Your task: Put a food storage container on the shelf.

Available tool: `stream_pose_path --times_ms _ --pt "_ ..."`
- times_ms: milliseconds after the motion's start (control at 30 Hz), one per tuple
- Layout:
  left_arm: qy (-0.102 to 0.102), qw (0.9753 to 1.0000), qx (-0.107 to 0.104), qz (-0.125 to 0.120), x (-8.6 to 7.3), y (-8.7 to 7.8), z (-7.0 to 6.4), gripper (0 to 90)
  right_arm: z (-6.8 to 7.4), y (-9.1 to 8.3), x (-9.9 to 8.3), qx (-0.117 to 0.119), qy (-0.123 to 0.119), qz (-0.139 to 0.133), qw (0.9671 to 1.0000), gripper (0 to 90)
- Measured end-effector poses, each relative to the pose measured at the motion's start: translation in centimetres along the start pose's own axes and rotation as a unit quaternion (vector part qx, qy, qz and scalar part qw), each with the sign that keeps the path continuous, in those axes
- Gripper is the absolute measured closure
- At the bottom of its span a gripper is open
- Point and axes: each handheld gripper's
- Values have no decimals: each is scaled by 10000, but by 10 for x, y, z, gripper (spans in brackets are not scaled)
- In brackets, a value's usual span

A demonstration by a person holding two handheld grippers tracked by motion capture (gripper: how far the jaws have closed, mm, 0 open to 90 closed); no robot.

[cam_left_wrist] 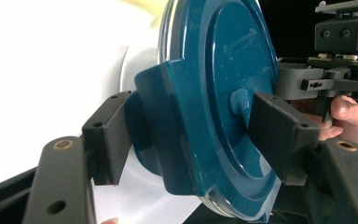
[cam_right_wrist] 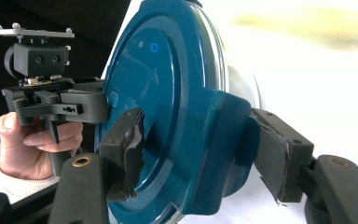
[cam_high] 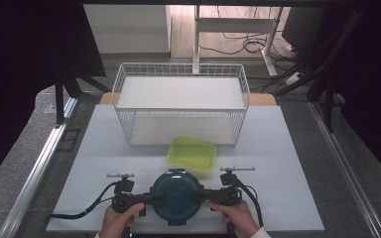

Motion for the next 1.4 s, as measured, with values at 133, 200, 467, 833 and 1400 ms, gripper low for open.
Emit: stream_pose_path --times_ms 133,200,467,833,1400 --pt "24 10000 64 -55 -2 -1 -3 333 3 -1 -3 -52 49 -93 9999 385" --pt "31 9999 81 -68 -2 -1 -5 335 4 -2 -4 -71 47 -128 9999 388" --pt "4 9999 73 -117 -2 -4 -6 356 7 -4 -6 -103 80 -220 9997 405" --pt "47 9998 117 -182 -1 -5 -10 370 11 -7 -6 -167 30 -351 9992 414" --pt "257 9993 216 -173 5 -4 -15 382 11 -9 -1 -183 20 -379 9991 414"
Point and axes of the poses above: each handheld gripper's, and its own axes: y roughly forward along the jaws, x roughly out of its top, z roughly to its left, and after that the axes turned 2 degrees about x, right-handed
